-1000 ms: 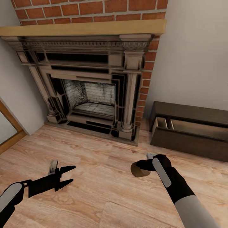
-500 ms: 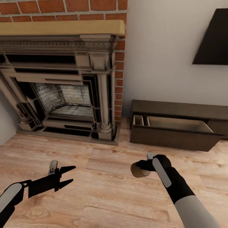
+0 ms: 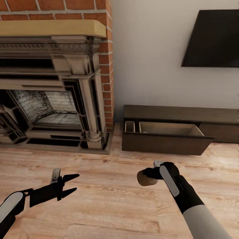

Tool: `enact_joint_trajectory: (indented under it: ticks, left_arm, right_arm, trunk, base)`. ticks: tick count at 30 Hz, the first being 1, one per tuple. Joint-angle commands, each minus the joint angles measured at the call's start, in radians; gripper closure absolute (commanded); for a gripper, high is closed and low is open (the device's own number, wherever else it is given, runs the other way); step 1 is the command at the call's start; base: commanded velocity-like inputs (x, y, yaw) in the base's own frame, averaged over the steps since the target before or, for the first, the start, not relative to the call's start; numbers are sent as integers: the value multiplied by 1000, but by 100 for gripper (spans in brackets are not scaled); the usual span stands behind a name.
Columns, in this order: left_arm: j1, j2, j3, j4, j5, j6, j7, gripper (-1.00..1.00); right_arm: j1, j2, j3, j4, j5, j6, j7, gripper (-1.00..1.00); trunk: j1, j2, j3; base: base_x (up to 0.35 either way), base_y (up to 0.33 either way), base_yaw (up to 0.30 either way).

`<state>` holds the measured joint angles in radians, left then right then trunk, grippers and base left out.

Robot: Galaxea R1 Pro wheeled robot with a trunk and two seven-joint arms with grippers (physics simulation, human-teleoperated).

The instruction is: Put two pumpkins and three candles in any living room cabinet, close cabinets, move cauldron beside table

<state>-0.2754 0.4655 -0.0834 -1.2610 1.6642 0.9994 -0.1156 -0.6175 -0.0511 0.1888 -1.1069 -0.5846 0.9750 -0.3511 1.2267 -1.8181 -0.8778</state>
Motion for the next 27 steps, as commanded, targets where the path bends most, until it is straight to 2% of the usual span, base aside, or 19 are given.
enact_joint_trajectory:
  ticks: [1,13,22,27]
  left_arm:
    - [-1,1,-2,0,-9,1,-10,-100]
    - [-1,1,-2,3,-10,-1,-10,-100]
    - [-1,1,-2,3,-11,-1,-9,-100]
    - [-1,1,-2,3,-11,-1,-9,-100]
  right_arm:
    - [-1,-1,3,-1,-12,1,-9,100]
    - [-1,1,3,-3,-12,-1,-9,100]
    - [-1,0,3,-7,-11,-1,-9,100]
    - [-1,-3,7,-9,-9,-1,-9,100]
  trunk:
    - [0,0,-1]
    - [0,0,3]
    - [0,0,13]
    - [0,0,15]
  base:
    - [83,-321,-3]
    - [94,-318,-43]
    - [223,-257,-192]
    - [243,-242,-48]
